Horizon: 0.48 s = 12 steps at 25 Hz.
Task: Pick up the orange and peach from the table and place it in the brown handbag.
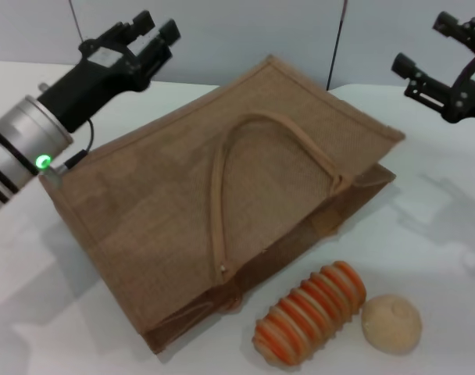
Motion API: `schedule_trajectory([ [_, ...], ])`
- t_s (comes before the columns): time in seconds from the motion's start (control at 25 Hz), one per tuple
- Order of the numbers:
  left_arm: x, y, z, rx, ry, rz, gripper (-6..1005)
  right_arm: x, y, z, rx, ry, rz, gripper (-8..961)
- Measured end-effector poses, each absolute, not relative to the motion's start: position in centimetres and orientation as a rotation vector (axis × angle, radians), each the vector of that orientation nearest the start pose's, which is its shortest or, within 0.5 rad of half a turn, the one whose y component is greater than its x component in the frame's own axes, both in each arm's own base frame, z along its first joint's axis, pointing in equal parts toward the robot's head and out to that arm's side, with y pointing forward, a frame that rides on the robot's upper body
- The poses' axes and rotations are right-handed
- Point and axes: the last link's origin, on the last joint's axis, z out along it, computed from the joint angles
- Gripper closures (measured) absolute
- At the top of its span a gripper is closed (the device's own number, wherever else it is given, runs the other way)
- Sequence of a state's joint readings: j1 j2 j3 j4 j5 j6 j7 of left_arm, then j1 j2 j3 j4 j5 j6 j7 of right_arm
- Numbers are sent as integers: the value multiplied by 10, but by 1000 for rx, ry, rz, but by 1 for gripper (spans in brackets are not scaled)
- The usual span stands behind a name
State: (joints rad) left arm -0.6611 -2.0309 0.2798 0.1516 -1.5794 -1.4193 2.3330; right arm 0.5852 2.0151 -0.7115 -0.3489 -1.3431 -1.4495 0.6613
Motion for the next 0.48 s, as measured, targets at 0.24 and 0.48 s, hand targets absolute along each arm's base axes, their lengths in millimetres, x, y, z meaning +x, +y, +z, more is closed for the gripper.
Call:
schedule_trajectory([
  [0.24, -258, 378, 9, -1740, -403, -1074, 428, 263, 370, 40, -1962, 74, 941, 128],
  [0.48, -279, 374, 20, -1526, -455, -1002, 251, 292, 362, 50, -1612, 141, 844, 130],
])
